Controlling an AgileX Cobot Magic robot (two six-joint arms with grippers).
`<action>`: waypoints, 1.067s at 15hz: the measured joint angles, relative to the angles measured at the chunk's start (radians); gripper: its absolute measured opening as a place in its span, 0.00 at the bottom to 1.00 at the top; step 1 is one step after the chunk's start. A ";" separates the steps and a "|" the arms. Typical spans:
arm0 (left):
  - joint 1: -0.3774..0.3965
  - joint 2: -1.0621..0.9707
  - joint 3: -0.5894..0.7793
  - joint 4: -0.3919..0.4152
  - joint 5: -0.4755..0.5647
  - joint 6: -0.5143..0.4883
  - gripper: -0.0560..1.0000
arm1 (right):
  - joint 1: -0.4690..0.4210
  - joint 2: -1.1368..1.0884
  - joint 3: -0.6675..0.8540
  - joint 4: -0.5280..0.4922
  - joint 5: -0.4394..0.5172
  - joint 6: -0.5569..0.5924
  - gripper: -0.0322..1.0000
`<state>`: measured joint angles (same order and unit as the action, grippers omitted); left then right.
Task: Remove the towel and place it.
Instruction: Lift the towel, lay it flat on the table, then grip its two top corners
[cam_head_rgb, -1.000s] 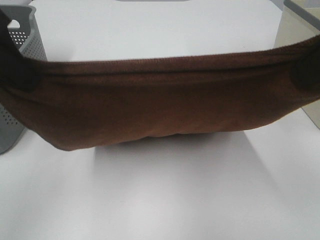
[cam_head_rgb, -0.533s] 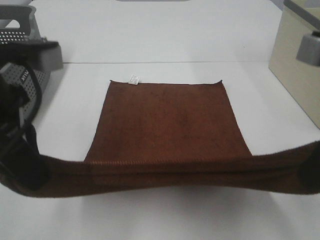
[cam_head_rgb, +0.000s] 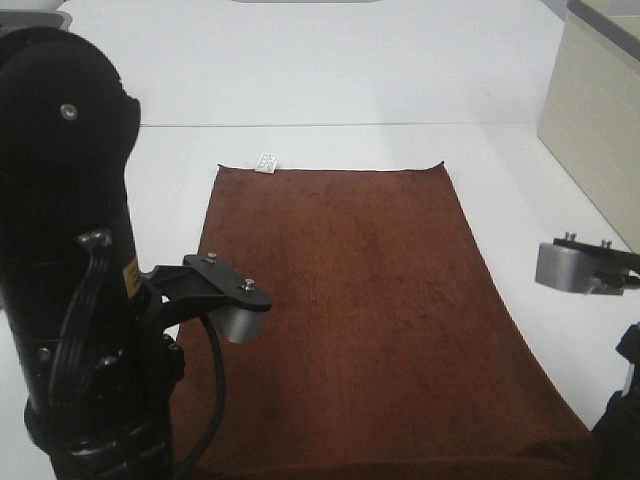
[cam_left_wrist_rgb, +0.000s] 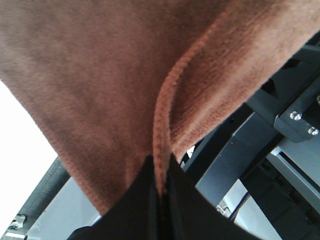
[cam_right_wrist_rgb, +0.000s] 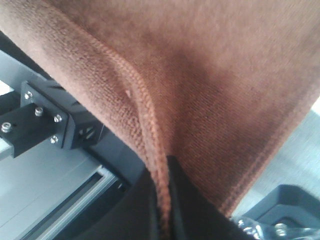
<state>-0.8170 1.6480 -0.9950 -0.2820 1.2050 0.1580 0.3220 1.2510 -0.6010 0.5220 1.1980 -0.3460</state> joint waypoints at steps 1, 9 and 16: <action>0.000 0.000 0.000 0.000 0.000 0.000 0.05 | 0.000 0.000 0.000 0.000 0.000 0.000 0.04; -0.006 0.138 -0.051 -0.113 -0.026 0.000 0.05 | 0.000 0.251 0.041 0.101 -0.108 -0.091 0.04; -0.119 0.211 -0.066 -0.168 -0.090 0.000 0.13 | 0.000 0.270 0.041 0.127 -0.119 -0.113 0.28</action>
<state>-0.9360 1.8590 -1.0610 -0.4500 1.1150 0.1580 0.3220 1.5210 -0.5600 0.6490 1.0790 -0.4590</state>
